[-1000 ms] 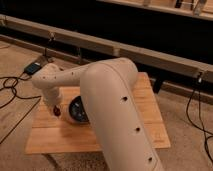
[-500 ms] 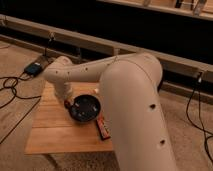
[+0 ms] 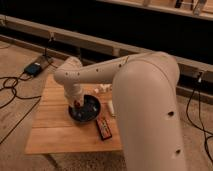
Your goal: Place the pepper in the ceramic bowl
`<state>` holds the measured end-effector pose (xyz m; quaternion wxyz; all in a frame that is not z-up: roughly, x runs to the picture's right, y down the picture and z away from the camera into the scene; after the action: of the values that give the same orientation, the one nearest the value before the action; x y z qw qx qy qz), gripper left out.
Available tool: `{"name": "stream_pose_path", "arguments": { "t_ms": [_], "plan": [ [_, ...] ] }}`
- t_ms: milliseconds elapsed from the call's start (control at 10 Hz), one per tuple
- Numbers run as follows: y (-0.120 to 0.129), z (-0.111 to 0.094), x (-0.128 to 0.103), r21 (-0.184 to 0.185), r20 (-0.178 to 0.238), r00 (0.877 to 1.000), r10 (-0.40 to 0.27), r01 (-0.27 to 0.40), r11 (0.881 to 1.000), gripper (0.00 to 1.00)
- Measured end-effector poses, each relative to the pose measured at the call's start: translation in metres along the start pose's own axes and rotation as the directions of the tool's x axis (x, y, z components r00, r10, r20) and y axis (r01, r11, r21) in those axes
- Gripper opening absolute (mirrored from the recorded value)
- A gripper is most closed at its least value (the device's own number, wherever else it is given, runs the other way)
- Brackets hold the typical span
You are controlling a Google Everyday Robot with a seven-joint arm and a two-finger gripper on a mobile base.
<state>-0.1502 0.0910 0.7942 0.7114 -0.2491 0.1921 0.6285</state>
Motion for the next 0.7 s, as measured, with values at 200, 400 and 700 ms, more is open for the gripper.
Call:
{"name": "stream_pose_path", "arguments": {
  "t_ms": [200, 400, 700],
  "plan": [
    [-0.012, 0.005, 0.006, 0.017, -0.009, 1.0, 0.019, -0.019, 1.0, 0.41],
    [-0.022, 0.009, 0.008, 0.03, -0.013, 0.999, 0.039, -0.038, 0.999, 0.64],
    [-0.028, 0.018, 0.01, 0.047, -0.029, 0.998, 0.05, -0.048, 0.998, 0.8]
  ]
}}
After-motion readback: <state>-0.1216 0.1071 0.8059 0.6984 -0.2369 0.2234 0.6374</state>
